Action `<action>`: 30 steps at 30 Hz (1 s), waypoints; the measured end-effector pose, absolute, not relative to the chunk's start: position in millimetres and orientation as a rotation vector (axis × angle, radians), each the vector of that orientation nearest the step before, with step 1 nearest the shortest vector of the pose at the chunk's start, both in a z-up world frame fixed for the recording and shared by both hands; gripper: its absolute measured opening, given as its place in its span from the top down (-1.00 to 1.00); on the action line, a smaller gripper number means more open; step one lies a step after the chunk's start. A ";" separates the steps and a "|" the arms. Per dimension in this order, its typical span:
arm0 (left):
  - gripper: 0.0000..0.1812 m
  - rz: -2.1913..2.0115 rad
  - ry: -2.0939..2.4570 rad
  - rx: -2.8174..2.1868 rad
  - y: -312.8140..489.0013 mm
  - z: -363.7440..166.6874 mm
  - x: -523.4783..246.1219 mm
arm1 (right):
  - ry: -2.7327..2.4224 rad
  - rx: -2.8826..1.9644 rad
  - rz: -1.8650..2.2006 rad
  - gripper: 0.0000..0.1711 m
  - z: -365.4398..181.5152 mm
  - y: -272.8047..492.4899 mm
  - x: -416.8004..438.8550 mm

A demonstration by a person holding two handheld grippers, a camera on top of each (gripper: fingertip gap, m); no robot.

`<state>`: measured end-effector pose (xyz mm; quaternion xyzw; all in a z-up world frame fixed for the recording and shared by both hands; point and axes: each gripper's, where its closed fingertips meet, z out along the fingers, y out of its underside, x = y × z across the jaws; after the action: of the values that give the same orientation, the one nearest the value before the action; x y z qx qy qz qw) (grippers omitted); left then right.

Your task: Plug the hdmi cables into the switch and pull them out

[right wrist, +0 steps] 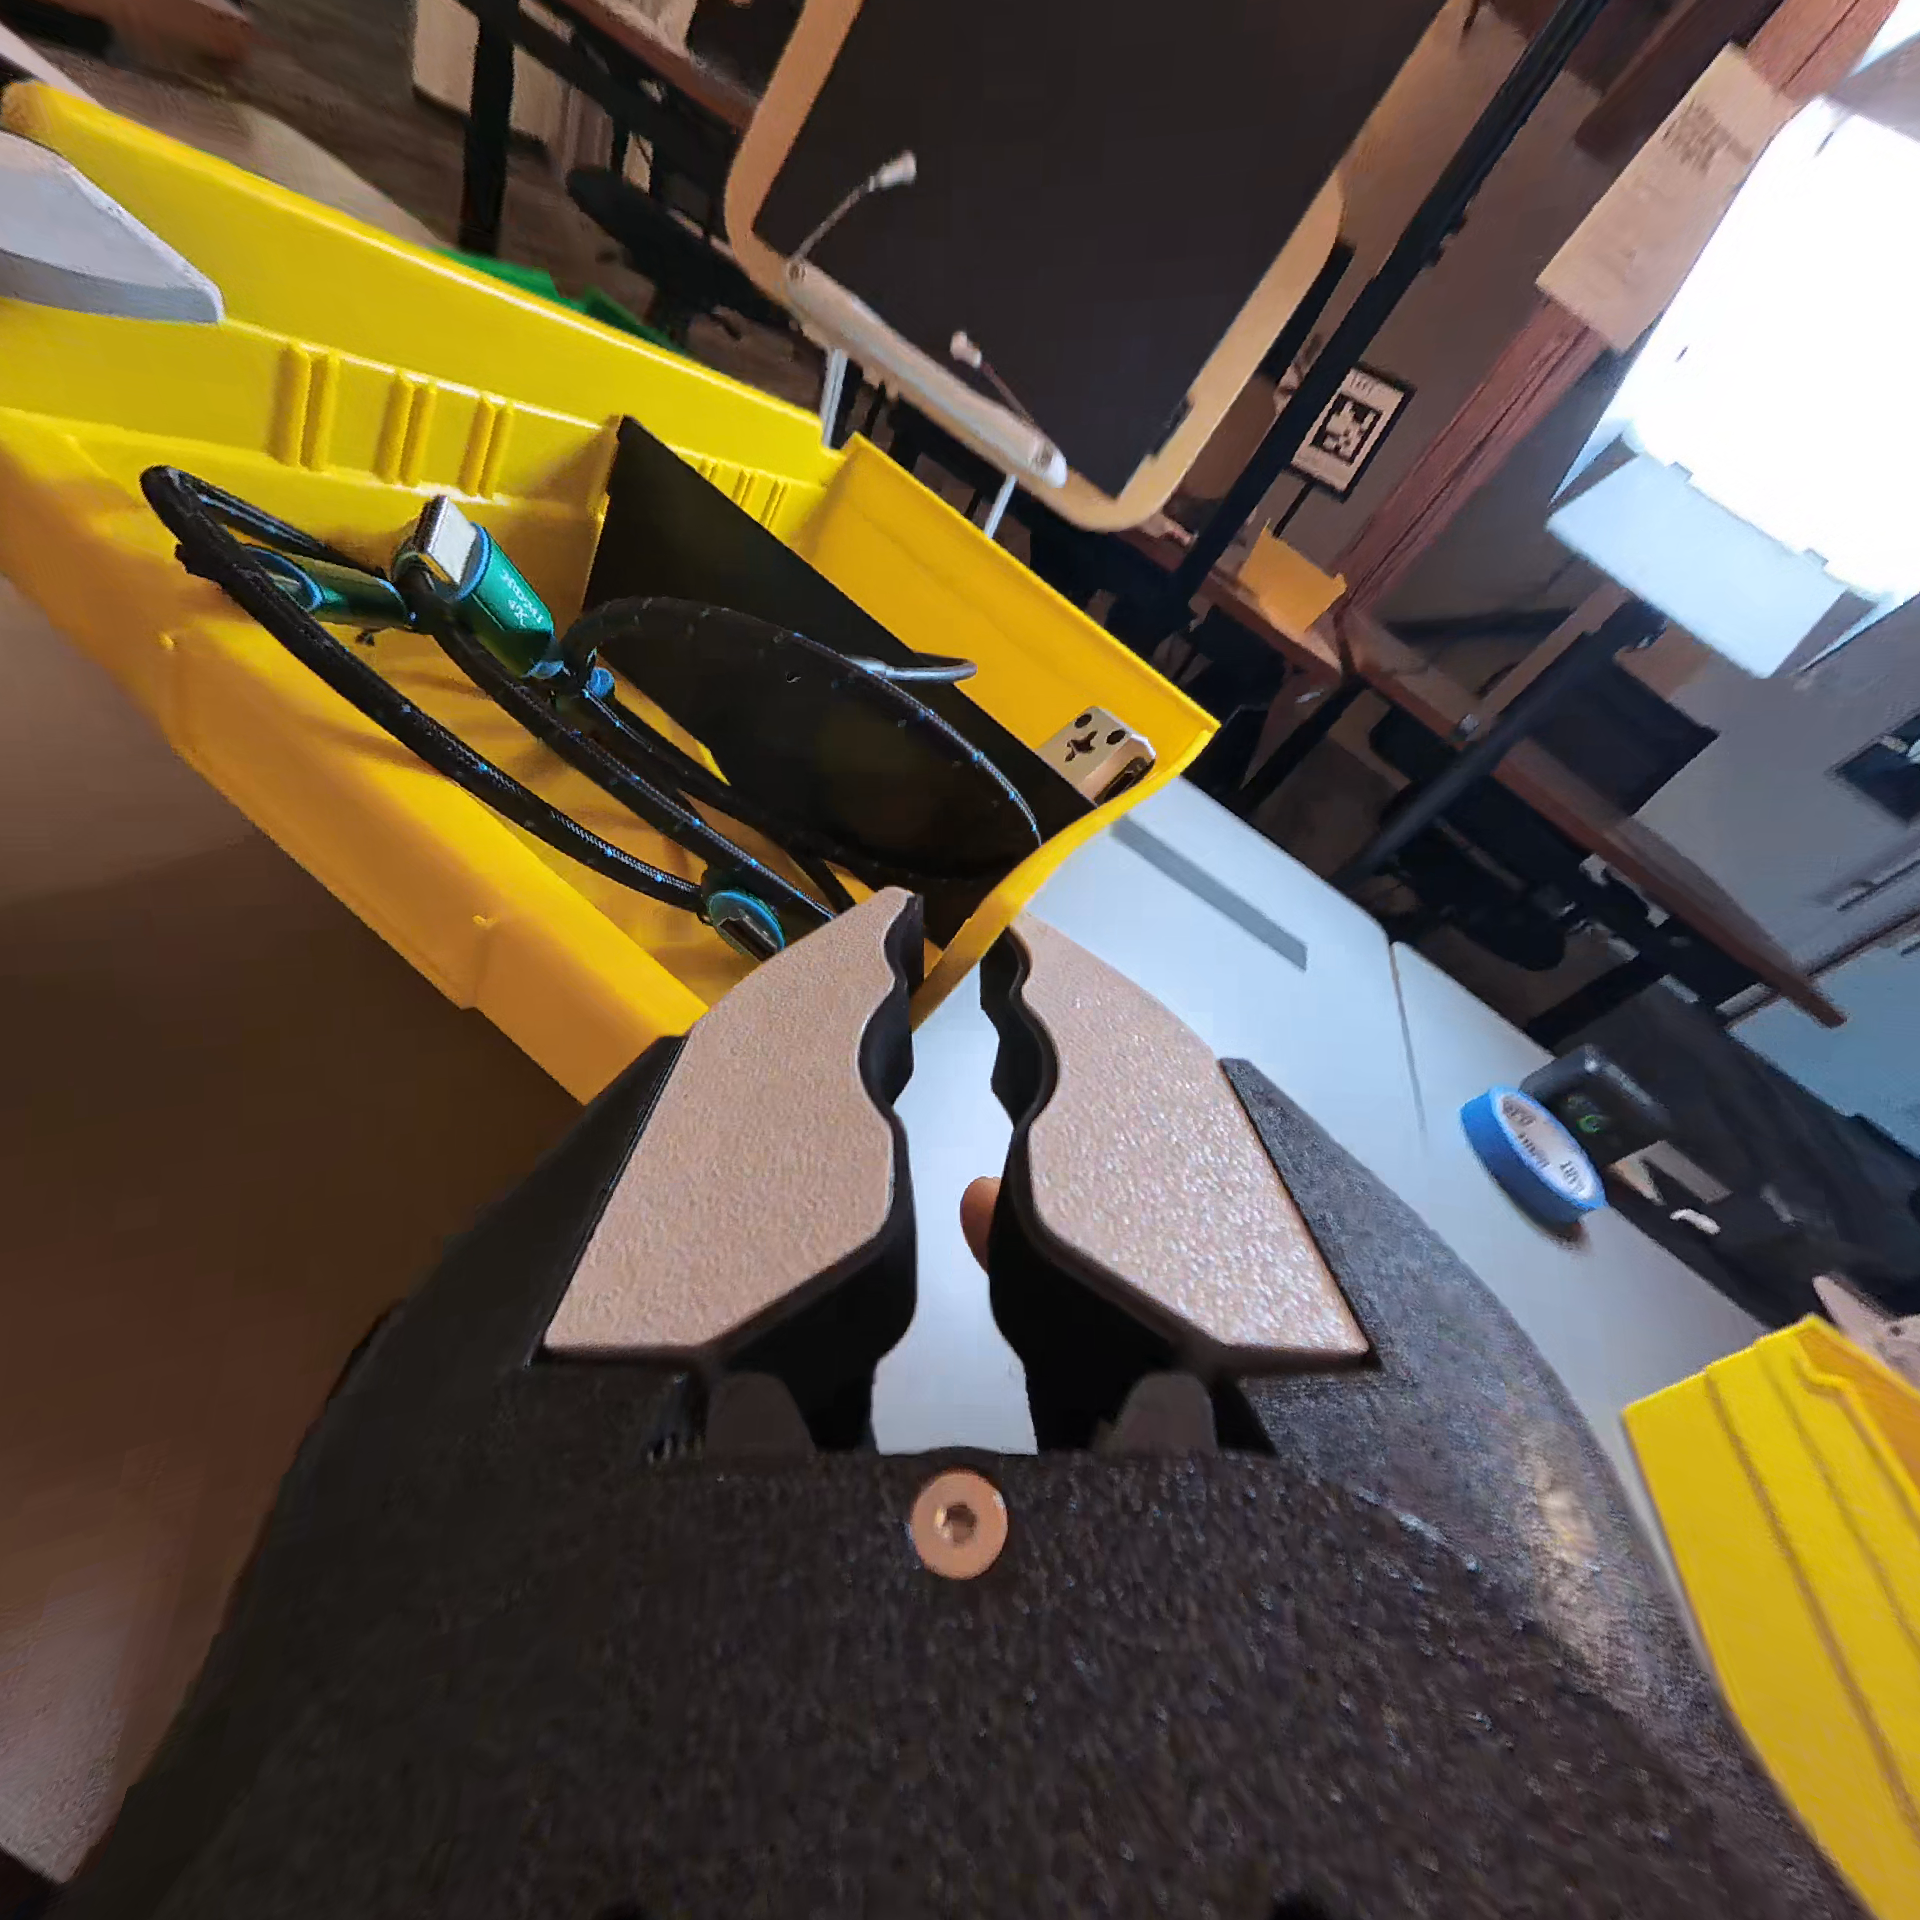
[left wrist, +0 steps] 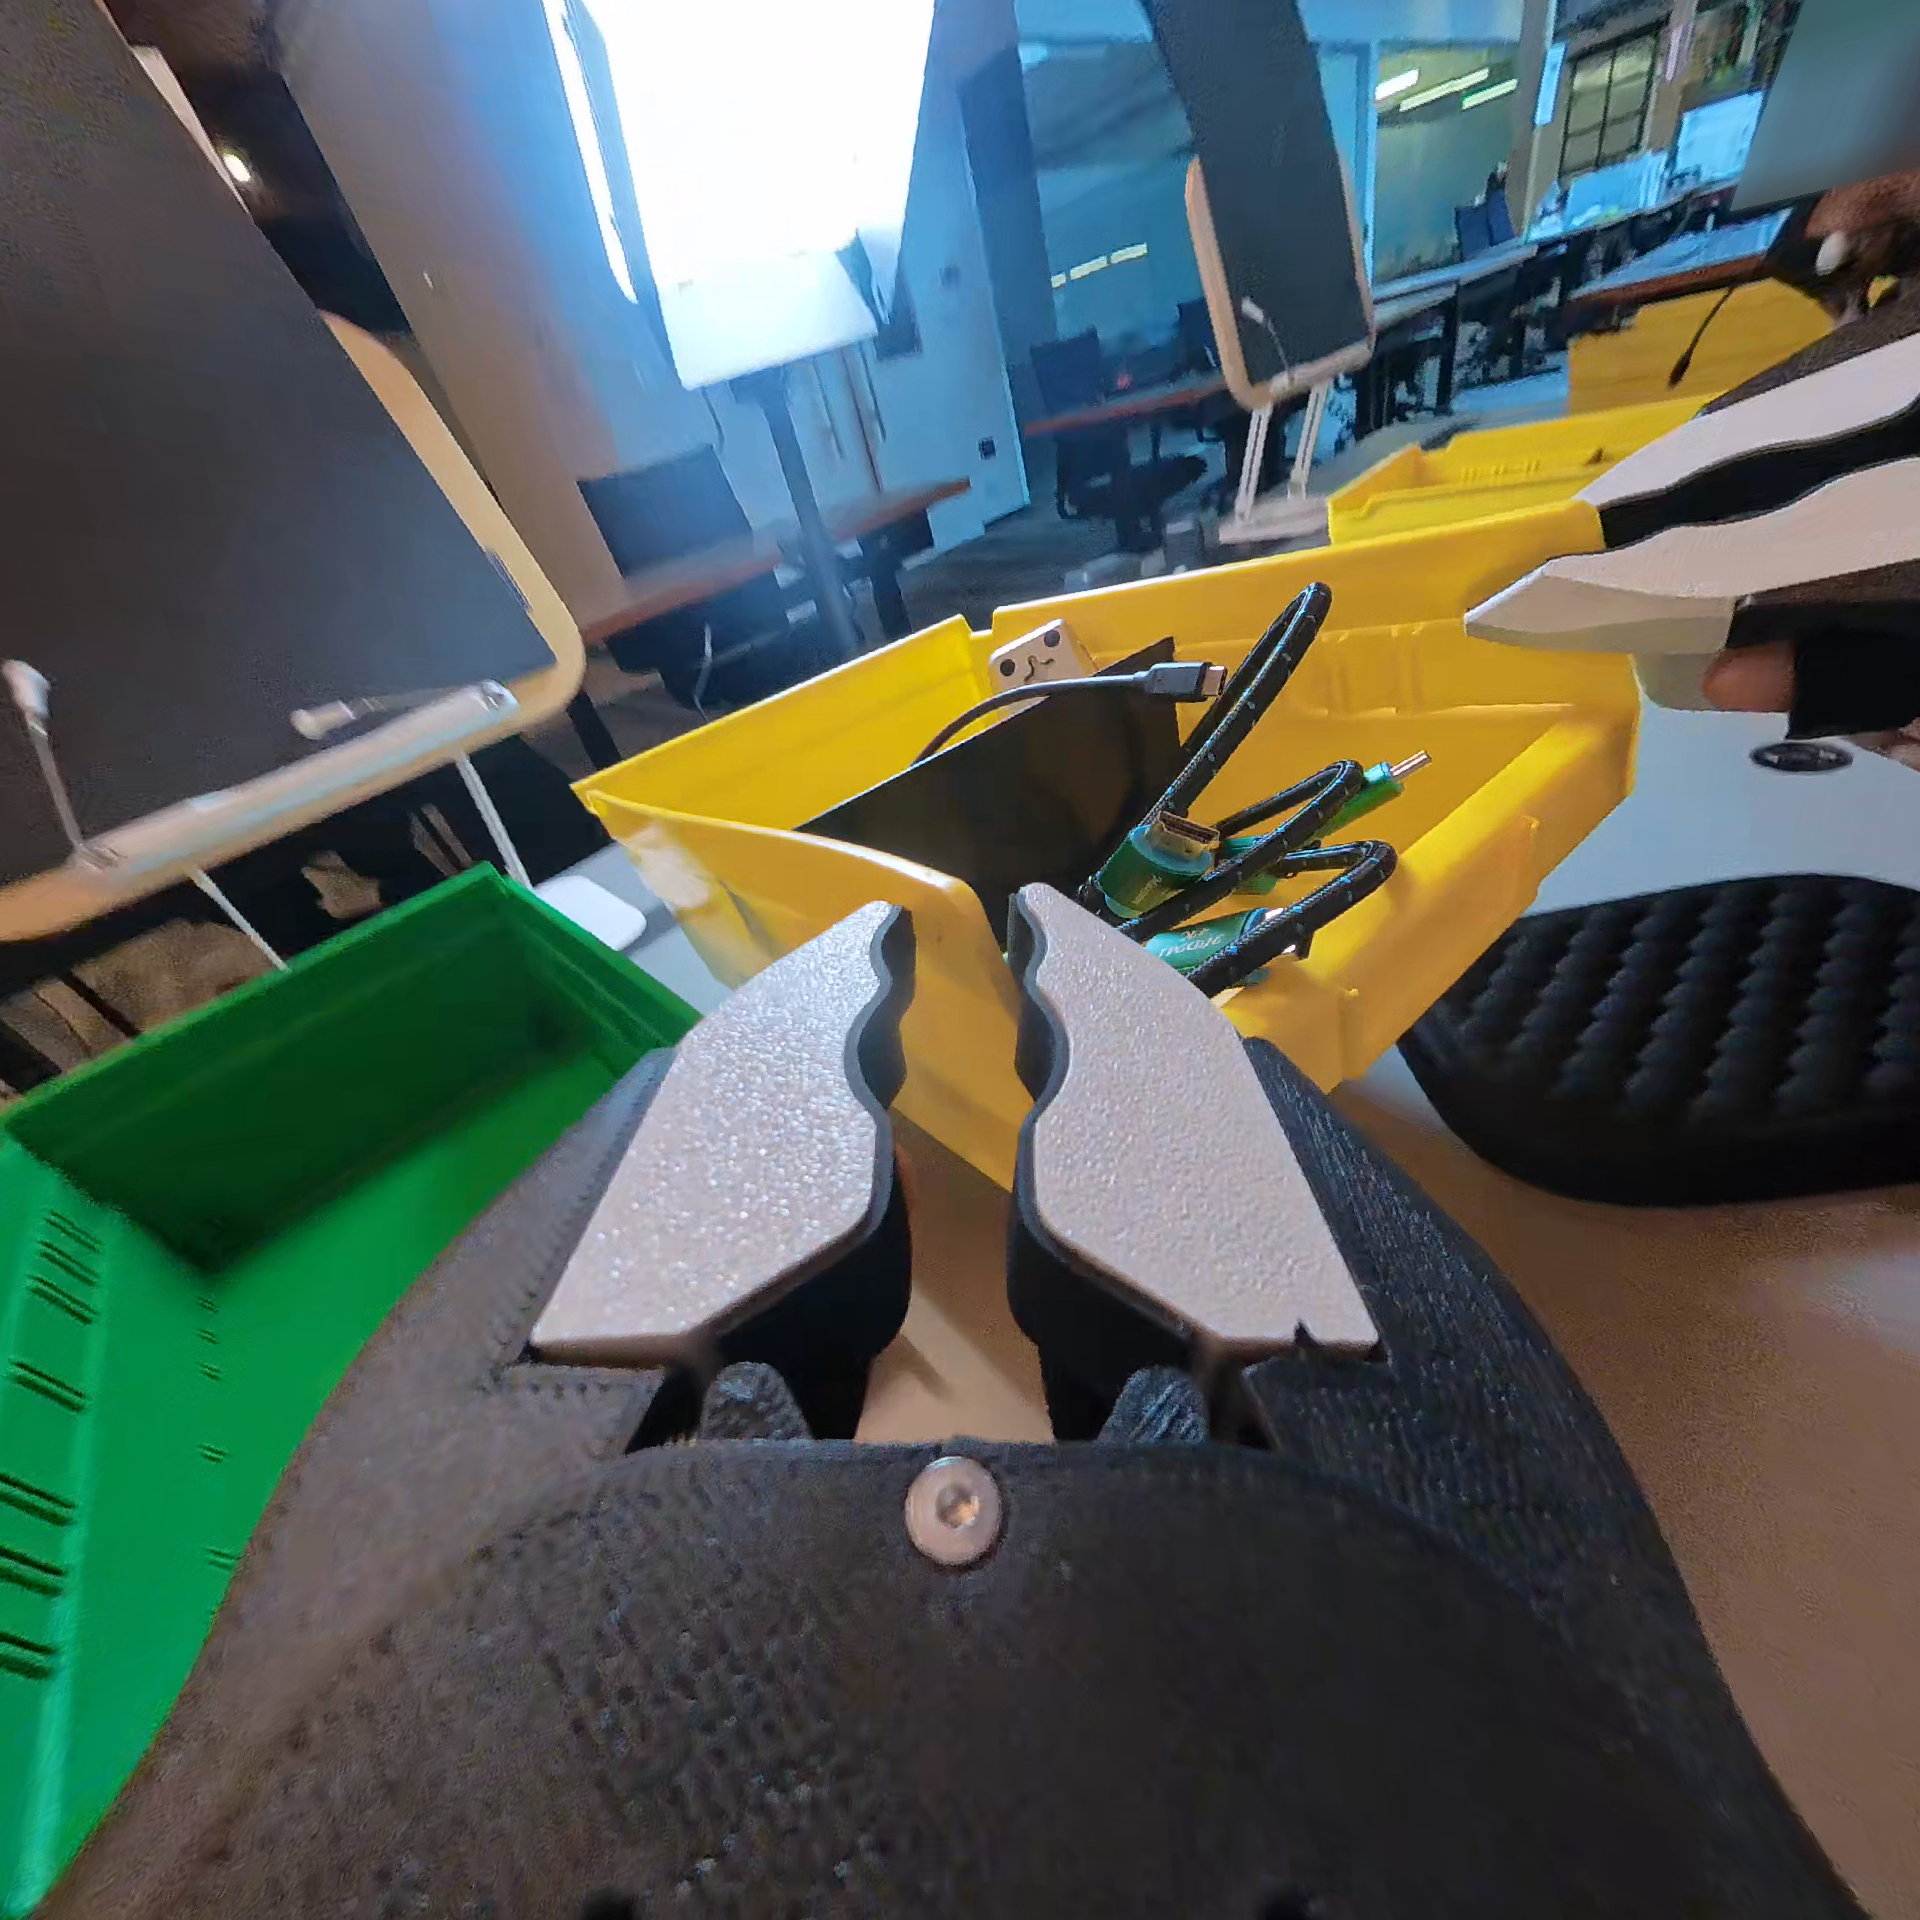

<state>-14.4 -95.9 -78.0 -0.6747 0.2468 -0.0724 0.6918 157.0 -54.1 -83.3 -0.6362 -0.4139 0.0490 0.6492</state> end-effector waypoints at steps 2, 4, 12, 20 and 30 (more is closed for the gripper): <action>0.81 -0.133 0.546 -1.453 -104.6 -55.6 -21.3 | -0.927 -1.359 0.118 0.87 -54.8 -63.9 149.6; 0.81 -0.094 0.534 -1.400 -114.1 -32.7 -34.2 | -0.918 -1.271 0.154 0.86 -29.4 -73.5 136.0; 0.83 0.158 0.432 -1.310 -171.1 21.5 -137.1 | -0.971 -1.050 0.420 0.84 18.1 -99.0 20.3; 0.82 0.386 0.319 -1.350 -247.0 17.2 -250.0 | -1.096 -0.941 0.794 0.80 2.8 -133.5 -118.2; 0.84 0.508 0.206 -1.498 -288.3 -38.9 -325.4 | -1.224 -1.034 1.109 0.79 -70.6 -150.4 -218.3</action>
<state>-325.4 -288.3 -38.9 -0.6721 0.0925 0.2281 0.6984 -218.3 -150.4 -70.6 -0.4388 -0.5196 0.4710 0.5618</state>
